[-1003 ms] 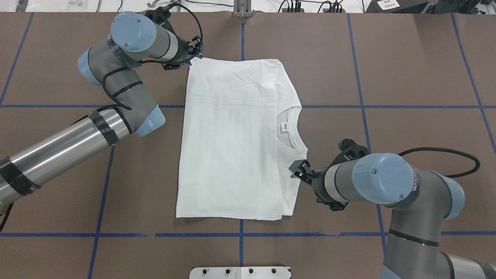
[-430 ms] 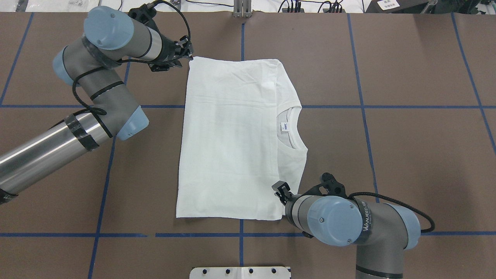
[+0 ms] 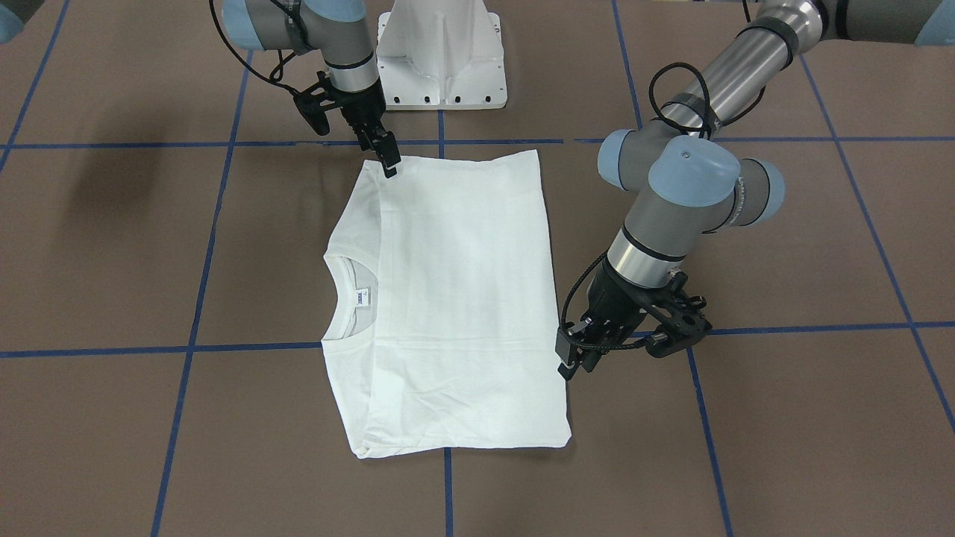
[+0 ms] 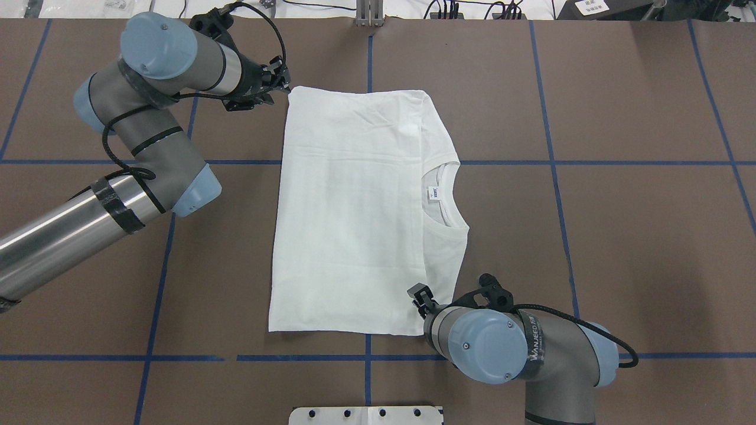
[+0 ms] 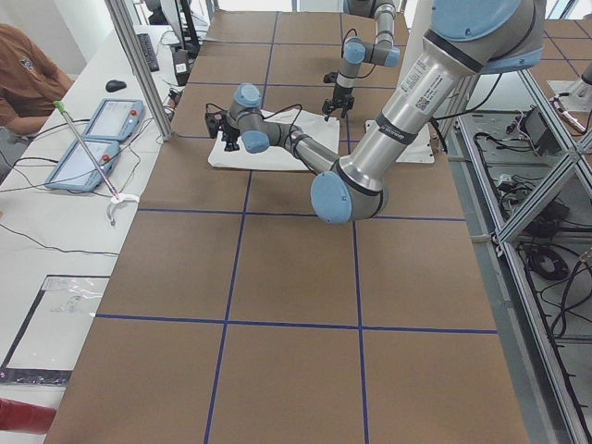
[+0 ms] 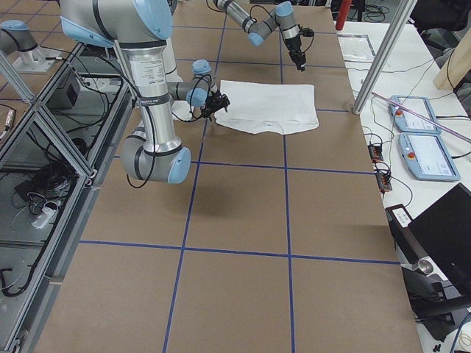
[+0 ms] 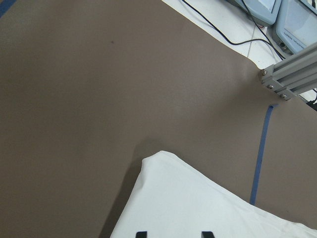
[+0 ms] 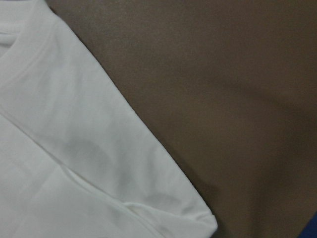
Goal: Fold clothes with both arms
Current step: 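Move the left gripper to the shirt corner nearest the robot beside the right gripper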
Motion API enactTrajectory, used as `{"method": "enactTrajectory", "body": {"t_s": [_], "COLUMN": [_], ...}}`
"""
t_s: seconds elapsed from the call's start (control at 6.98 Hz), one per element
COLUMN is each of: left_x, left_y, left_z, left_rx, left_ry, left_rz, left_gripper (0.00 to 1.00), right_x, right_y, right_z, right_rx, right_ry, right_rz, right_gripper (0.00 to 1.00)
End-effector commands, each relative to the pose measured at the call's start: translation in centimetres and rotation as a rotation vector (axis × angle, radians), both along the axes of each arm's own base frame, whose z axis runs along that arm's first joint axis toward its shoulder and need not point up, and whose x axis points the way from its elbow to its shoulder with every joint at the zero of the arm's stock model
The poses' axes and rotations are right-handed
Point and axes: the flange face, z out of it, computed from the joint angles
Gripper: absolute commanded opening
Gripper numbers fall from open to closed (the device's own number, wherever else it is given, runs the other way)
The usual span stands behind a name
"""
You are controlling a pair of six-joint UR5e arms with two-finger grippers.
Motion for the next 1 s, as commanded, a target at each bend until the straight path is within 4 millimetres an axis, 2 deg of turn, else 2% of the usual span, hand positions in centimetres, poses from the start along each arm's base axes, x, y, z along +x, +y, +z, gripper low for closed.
{"method": "enactTrajectory", "body": {"t_s": [0.0, 0.14, 0.29, 0.43, 0.57, 0.72, 0.86], "left_x": [0.0, -0.1, -1.2, -3.0, -2.6, -2.3, -2.3], "left_y": [0.1, 0.0, 1.0, 4.1, 6.2, 8.1, 9.6], "left_z": [0.1, 0.1, 1.5, 1.6, 0.2, -1.8, -2.9], "left_rx": [0.000, -0.001, -0.005, 0.008, -0.051, -0.062, -0.089], "left_ry": [0.000, 0.000, -0.003, 0.023, 0.040, 0.053, 0.048], "left_rz": [0.001, -0.002, -0.002, 0.007, 0.006, 0.020, 0.028], "left_gripper": [0.47, 0.47, 0.47, 0.47, 0.47, 0.47, 0.49], "right_x": [-0.2, -0.4, -0.5, -0.5, -0.5, -0.8, -0.9], "right_y": [0.4, 0.5, 0.5, 0.4, 0.4, 0.4, 0.3], "right_z": [0.2, 0.0, 0.1, 0.1, -0.6, -0.3, -0.3], "right_rx": [-0.004, -0.004, -0.004, -0.004, -0.003, -0.006, -0.005], "right_ry": [0.015, 0.014, 0.015, 0.015, 0.003, 0.018, 0.018], "right_rz": [-0.004, -0.008, -0.008, -0.006, -0.005, -0.005, -0.004], "right_gripper": [0.97, 0.90, 0.79, 0.76, 0.70, 0.69, 0.69]}}
